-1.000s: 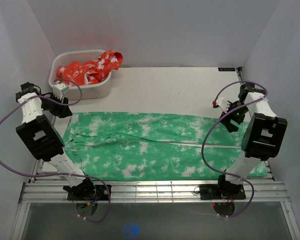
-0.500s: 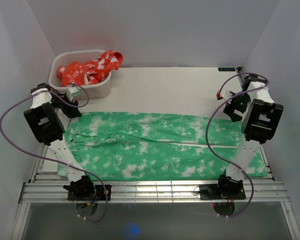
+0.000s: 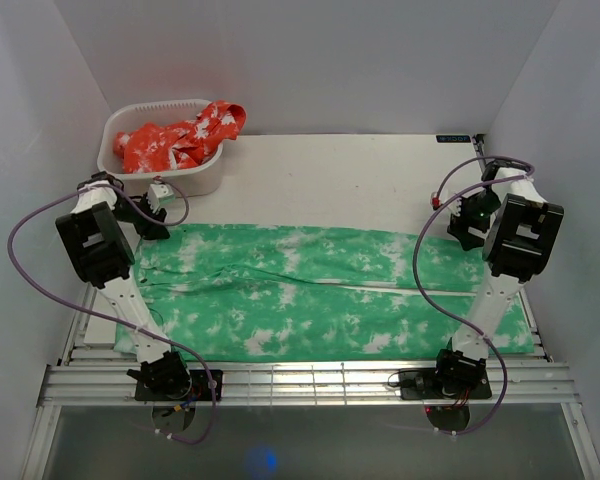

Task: Fold and stack the trousers
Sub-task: Fold the trousers

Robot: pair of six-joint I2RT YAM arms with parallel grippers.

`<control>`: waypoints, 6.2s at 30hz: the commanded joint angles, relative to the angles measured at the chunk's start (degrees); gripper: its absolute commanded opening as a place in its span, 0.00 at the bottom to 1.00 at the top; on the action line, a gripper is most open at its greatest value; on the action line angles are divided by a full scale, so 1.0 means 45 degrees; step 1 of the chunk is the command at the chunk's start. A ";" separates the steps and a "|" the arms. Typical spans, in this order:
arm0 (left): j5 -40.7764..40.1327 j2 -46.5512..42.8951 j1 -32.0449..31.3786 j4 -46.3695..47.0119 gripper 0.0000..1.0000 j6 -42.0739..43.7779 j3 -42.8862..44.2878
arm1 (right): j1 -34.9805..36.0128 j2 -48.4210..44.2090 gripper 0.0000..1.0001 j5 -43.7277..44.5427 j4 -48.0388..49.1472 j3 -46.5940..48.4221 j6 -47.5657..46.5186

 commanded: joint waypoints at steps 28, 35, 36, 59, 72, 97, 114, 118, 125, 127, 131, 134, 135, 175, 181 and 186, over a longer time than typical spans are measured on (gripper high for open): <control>-0.1062 -0.2733 0.0207 0.7873 0.00 -0.5405 -0.0557 | 0.0480 0.0559 0.08 -0.0030 0.2951 0.4139 0.2011; -0.1552 -0.2519 0.0888 0.8717 0.00 -0.5895 0.0419 | 0.0851 0.0812 0.08 -0.0010 0.3815 0.5369 0.2520; -0.1397 -0.2558 0.0987 0.8678 0.00 -0.5817 0.0439 | 0.0910 0.0793 0.08 0.0028 0.3912 0.5447 0.2539; 0.1884 -0.6053 0.2294 0.6278 0.00 -0.2578 -0.3368 | -0.1745 -0.7582 0.08 -0.1162 0.1591 -0.1990 -0.0506; 0.3409 -0.7246 0.6903 0.1317 0.00 0.4198 -0.5790 | -0.4224 -1.4143 0.08 -0.1183 -0.0735 -0.8337 -0.4977; -0.3170 -0.5802 0.4764 0.5805 0.00 -0.0120 -1.0441 | -0.4622 -1.3860 0.08 0.1413 0.6998 -1.6004 -0.6881; -0.1535 -0.4413 0.3117 0.3058 0.00 -0.6031 -0.2945 | -0.1687 -0.8075 0.08 0.0713 0.4228 -0.5850 -0.1309; -0.0150 -0.5134 0.3875 0.2118 0.00 -0.5217 -0.1361 | -0.2603 -0.8619 0.08 -0.0242 0.3660 -0.5215 -0.2067; -0.1233 -0.6053 0.4601 0.0493 0.00 -0.0883 -0.5133 | -0.4187 -0.9772 0.08 -0.0031 0.4867 -0.8722 -0.4296; -0.1919 -0.5957 0.4582 0.0785 0.00 -0.0253 -0.6274 | -0.4168 -0.9929 0.08 0.0242 0.5937 -0.9761 -0.4413; -0.3833 -0.5372 0.4523 0.3046 0.00 -0.0424 -0.8444 | -0.3915 -1.0164 0.08 0.1140 0.7851 -1.2727 -0.4881; -0.4754 -0.4650 0.4367 0.4437 0.00 -0.1380 -0.8722 | -0.3739 -1.0067 0.08 0.1610 0.8814 -1.3457 -0.4883; -0.4755 -0.4377 0.4367 0.4458 0.00 -0.1615 -0.8527 | -0.3719 -1.0047 0.08 0.1611 0.8738 -1.3419 -0.4805; -0.0865 -1.0019 0.0384 0.3498 0.85 -0.7649 -0.9030 | -0.4539 -0.6257 0.70 -0.3722 -0.0602 -0.3260 0.8863; -0.2390 -0.9160 0.0207 0.4516 0.84 -0.8707 -1.0184 | -0.4539 -0.6064 0.72 -0.3176 0.0436 -0.4902 1.0468; -0.2782 -0.9140 0.0207 0.5142 0.84 -0.8824 -1.0869 | -0.4539 -0.5770 0.75 -0.3193 0.1021 -0.5937 1.0937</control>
